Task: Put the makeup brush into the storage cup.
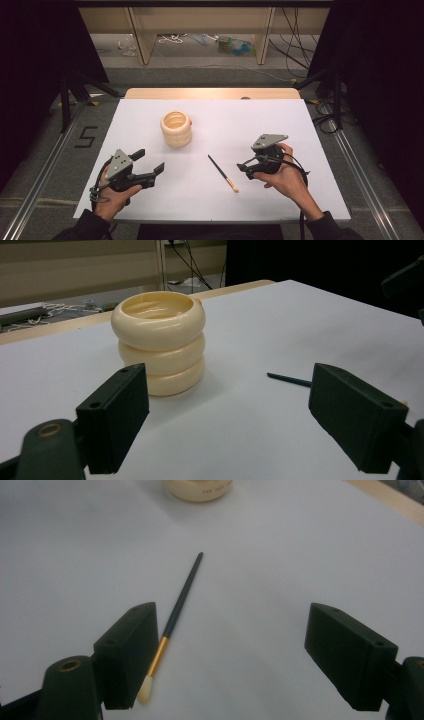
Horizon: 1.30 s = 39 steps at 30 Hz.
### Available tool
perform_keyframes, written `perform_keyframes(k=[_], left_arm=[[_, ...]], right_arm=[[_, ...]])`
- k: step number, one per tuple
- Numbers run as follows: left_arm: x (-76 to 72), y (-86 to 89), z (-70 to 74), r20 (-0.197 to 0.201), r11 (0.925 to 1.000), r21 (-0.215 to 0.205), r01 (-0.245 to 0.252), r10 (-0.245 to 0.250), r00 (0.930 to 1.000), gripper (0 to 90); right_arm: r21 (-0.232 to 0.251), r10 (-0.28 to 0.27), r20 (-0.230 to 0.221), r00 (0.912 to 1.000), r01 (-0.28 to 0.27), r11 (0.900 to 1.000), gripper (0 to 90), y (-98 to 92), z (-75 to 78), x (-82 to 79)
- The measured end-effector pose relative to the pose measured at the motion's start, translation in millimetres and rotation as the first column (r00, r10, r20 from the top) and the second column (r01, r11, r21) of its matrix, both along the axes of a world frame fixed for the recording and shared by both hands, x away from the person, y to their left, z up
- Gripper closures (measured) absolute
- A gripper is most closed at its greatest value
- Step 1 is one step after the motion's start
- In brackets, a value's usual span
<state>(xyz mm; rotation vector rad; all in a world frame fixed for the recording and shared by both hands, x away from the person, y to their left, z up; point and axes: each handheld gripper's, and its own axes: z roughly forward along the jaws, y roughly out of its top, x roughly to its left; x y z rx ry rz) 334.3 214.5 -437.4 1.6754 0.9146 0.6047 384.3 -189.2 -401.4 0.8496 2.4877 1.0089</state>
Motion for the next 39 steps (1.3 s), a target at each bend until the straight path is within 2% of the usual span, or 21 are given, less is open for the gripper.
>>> perform_keyframes(k=[3,5,9,15,19,21,25,26,27,28,31,33,34,38,39], left_arm=[[0.1,0.0,-0.1,-0.001,1.0,-0.001,0.0,0.0,1.0,16.2],[0.2,0.3,-0.1,-0.002,1.0,0.005,0.002,-0.002,1.0,16.3],[0.3,-0.7,-0.4,-0.006,1.0,0.002,0.001,-0.001,1.0,16.2],[0.3,-0.6,-0.2,-0.004,1.0,0.001,0.003,-0.003,1.0,16.3],[0.2,0.1,0.2,0.0,1.0,0.001,0.003,-0.003,1.0,16.3],[0.3,0.5,0.2,0.0,1.0,0.002,0.003,-0.003,1.0,16.3],[0.4,-0.1,0.3,0.0,1.0,0.004,0.004,-0.004,1.0,16.2],[0.1,-1.0,-0.1,-0.008,1.0,-0.007,0.001,-0.001,1.0,16.2],[0.6,-0.3,0.3,0.002,0.9999,0.008,0.008,-0.008,1.0,16.2],[0.6,-0.4,0.2,0.0,1.0,0.006,0.007,-0.007,1.0,16.2],[0.6,-0.3,0.1,0.0,1.0,0.004,0.007,-0.007,1.0,16.3],[0.1,-1.0,-0.1,-0.007,1.0,-0.01,0.002,-0.002,1.0,16.3],[0.3,-0.2,0.2,0.0,1.0,0.001,0.006,-0.006,1.0,16.3],[0.3,-0.8,0.0,-0.003,1.0,-0.003,0.003,-0.003,1.0,16.2],[0.7,-0.2,0.3,0.003,0.9999,0.01,0.009,-0.009,1.0,16.3]], right_arm=[[-0.007,0.009,-0.011,0.9999,-0.009,1.0,23.5,6.9,-2.3,5.1],[-0.032,0.021,-0.049,0.9986,-0.023,0.999,23.9,11.3,-0.8,8.3],[-0.043,0.03,-0.049,0.9984,-0.032,0.999,24.2,16.4,-2.0,13.2],[-0.076,0.042,-0.102,0.9939,-0.05,0.996,25.1,28.3,0.1,20.3],[-0.097,0.048,-0.114,0.9923,-0.059,0.994,25.2,37.5,-2.4,24.6],[-0.106,0.065,-0.133,0.989,-0.079,0.991,25.3,41.0,-2.7,26.6],[-0.129,0.081,-0.133,0.9878,-0.098,0.987,25.3,47.5,-4.0,30.0],[-0.126,0.078,-0.143,0.9866,-0.097,0.987,25.3,49.3,-4.6,30.1],[-0.129,0.076,-0.151,0.9856,-0.096,0.987,25.4,50.3,-4.7,30.6],[-0.132,0.097,-0.138,0.9856,-0.115,0.985,25.4,50.7,-5.9,32.6],[-0.144,0.081,-0.174,0.9814,-0.107,0.984,26.3,54.6,-7.1,33.9],[-0.145,0.089,-0.178,0.98,-0.116,0.983,26.4,55.4,-7.9,34.9],[-0.149,0.09,-0.173,0.9807,-0.117,0.982,26.5,56.7,-9.4,35.7],[-0.165,0.088,-0.201,0.9757,-0.122,0.979,27.0,61.7,-12.4,37.3],[-0.169,0.095,-0.203,0.9745,-0.13,0.977,27.5,63.2,-13.3,38.2]])
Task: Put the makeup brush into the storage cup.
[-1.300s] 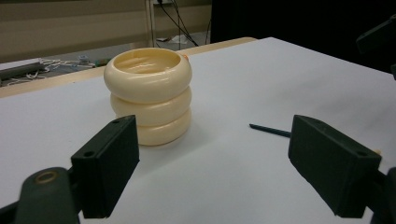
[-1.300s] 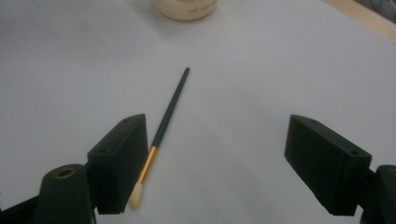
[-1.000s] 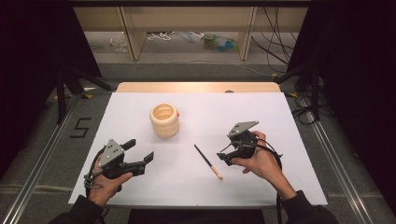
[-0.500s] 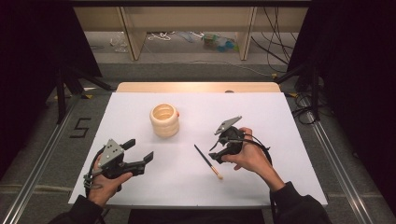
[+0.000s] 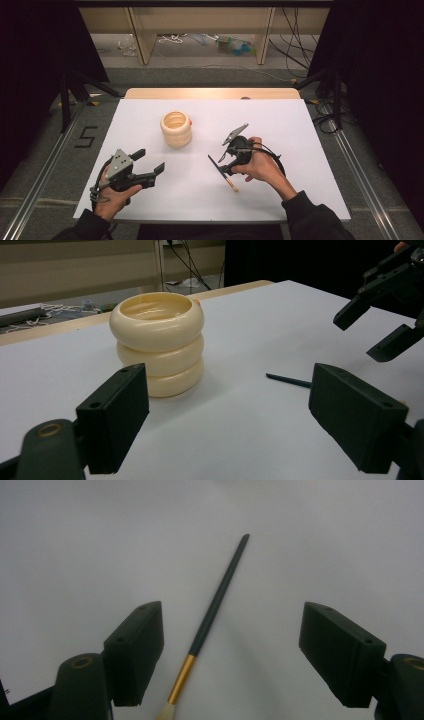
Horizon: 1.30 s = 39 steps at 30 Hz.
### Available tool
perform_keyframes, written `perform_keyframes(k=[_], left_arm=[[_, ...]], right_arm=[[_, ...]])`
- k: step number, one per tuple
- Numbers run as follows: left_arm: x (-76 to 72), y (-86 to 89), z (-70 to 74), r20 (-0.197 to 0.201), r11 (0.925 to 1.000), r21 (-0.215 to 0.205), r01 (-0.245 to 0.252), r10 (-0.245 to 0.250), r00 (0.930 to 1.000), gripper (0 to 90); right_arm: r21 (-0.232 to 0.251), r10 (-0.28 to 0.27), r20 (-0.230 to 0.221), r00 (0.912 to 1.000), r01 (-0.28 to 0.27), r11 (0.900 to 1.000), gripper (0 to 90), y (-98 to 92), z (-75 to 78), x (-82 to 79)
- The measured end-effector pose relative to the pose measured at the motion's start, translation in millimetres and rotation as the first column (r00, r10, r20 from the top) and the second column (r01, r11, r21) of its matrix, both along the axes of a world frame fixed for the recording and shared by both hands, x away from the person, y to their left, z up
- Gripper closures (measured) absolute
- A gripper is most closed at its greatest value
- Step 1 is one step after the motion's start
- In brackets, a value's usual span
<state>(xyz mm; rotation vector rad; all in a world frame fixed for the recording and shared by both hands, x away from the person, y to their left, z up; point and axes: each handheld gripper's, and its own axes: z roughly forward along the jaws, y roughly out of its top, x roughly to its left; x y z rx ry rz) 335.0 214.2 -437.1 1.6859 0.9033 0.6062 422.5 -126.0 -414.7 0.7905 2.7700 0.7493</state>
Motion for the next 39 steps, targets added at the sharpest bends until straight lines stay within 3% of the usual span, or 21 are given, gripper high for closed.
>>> perform_keyframes(k=[14,21,29,39], left_arm=[[0.1,0.0,0.0,0.0,1.0,-0.001,0.002,-0.002,1.0,16.2],[0.1,-0.3,0.0,-0.001,1.0,0.0,0.002,-0.002,1.0,16.2],[0.2,-0.8,-0.3,-0.004,1.0,0.001,0.004,-0.004,1.0,16.3],[0.0,-0.8,-0.3,-0.006,1.0,-0.007,0.0,0.0,1.0,16.2]], right_arm=[[-0.095,0.007,-0.047,0.9989,-0.011,0.995,28.5,16.5,-13.2,5.9],[-0.118,0.012,-0.076,0.997,-0.021,0.993,29.7,20.4,-19.2,9.5],[-0.18,0.024,-0.099,0.9948,-0.042,0.983,32.5,26.4,-27.1,13.8],[-0.212,0.033,-0.128,0.9912,-0.06,0.975,36.9,30.3,-33.1,17.9]])
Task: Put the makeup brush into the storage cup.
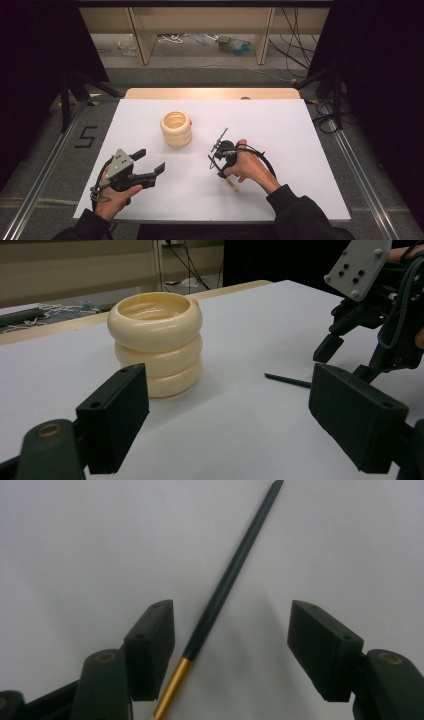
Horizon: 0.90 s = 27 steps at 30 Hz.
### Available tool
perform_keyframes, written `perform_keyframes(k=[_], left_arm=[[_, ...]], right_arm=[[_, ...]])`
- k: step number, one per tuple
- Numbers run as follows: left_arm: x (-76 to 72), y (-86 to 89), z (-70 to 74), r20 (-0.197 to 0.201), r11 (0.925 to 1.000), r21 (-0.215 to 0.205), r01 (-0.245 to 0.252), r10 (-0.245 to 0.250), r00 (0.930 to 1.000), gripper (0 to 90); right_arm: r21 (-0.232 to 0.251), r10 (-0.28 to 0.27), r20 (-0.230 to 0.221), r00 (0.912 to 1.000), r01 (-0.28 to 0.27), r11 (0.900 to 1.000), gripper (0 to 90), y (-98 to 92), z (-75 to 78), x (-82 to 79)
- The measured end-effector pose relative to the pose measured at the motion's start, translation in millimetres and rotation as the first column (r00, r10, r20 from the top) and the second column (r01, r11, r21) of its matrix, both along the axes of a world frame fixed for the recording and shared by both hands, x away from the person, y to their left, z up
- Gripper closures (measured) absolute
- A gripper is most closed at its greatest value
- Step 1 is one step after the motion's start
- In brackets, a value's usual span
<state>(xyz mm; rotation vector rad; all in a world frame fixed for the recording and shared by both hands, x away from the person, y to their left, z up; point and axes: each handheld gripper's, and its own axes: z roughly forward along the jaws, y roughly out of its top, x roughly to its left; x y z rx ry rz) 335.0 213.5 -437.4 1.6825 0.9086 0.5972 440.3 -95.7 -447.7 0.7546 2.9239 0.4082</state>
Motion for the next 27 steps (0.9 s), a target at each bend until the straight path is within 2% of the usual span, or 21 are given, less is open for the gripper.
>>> perform_keyframes(k=[11,13,27], left_arm=[[0.1,0.4,0.4,0.006,1.0,0.004,0.003,-0.003,1.0,16.3],[0.0,0.5,0.5,0.007,1.0,0.003,0.003,-0.003,1.0,16.3],[0.0,0.6,0.5,0.008,1.0,0.003,0.002,-0.002,1.0,16.2]], right_arm=[[-0.036,0.006,-0.03,0.9995,-0.007,0.999,42.8,5.0,-4.1,-0.8],[-0.044,0.029,-0.023,0.9993,-0.03,0.999,44.1,4.6,-5.4,0.4],[-0.053,0.011,-0.059,0.9982,-0.014,0.998,50.9,7.3,-6.6,-0.5]])
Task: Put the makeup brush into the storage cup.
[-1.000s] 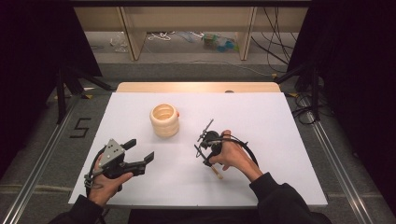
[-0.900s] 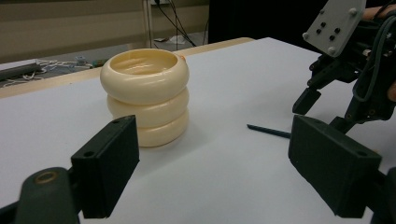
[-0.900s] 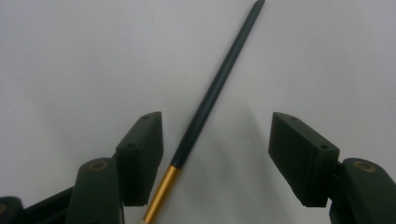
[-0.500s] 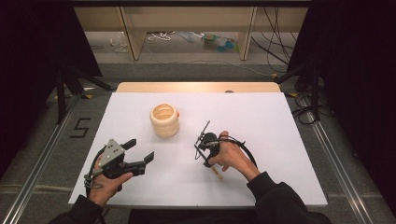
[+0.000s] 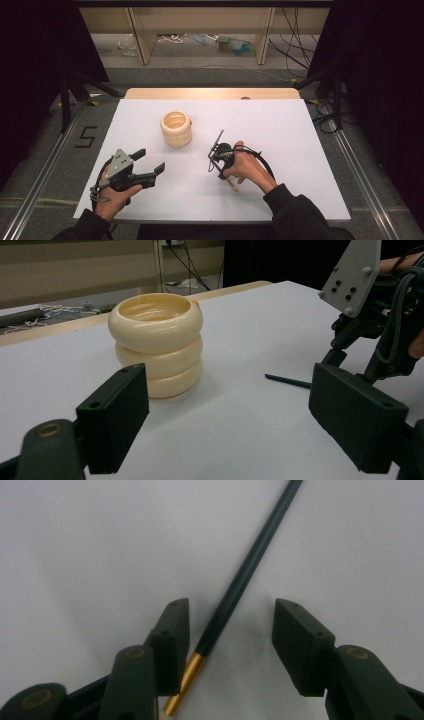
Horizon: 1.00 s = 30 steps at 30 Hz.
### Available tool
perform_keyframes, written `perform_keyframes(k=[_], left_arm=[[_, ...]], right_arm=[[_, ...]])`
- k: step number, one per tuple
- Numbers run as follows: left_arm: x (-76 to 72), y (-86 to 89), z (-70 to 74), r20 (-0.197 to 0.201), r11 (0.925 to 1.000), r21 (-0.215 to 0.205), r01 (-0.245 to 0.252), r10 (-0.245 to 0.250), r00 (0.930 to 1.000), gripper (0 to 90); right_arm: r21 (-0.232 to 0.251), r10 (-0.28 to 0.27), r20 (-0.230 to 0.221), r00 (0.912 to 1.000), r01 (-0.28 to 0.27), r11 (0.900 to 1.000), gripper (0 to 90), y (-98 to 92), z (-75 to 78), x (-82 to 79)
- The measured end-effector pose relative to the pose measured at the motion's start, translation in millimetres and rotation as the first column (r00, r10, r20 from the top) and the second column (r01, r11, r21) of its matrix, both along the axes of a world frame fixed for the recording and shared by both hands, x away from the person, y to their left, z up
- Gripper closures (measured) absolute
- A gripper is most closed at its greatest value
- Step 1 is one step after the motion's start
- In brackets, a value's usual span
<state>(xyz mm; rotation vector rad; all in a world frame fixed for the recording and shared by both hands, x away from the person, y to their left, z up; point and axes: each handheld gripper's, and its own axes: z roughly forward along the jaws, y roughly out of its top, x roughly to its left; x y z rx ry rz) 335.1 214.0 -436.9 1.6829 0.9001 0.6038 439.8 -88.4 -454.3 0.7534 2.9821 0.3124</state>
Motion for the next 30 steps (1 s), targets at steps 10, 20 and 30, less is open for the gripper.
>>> perform_keyframes(k=[10,20,30], left_arm=[[-0.2,-0.1,0.1,0.0,1.0,-0.002,0.001,-0.001,1.0,16.3],[-0.3,0.0,0.3,0.0,1.0,-0.003,0.001,-0.001,1.0,16.2],[-0.4,0.1,0.4,0.0,1.0,-0.004,0.001,-0.001,1.0,16.3]], right_arm=[[-0.015,0.019,-0.001,0.9998,-0.019,1.0,54.9,1.3,-3.2,0.4],[-0.031,0.032,-0.013,0.9994,-0.033,0.999,62.7,5.4,-2.0,-1.9],[-0.061,0.087,-0.004,0.9962,-0.087,0.994,72.5,3.6,-2.5,3.1]])
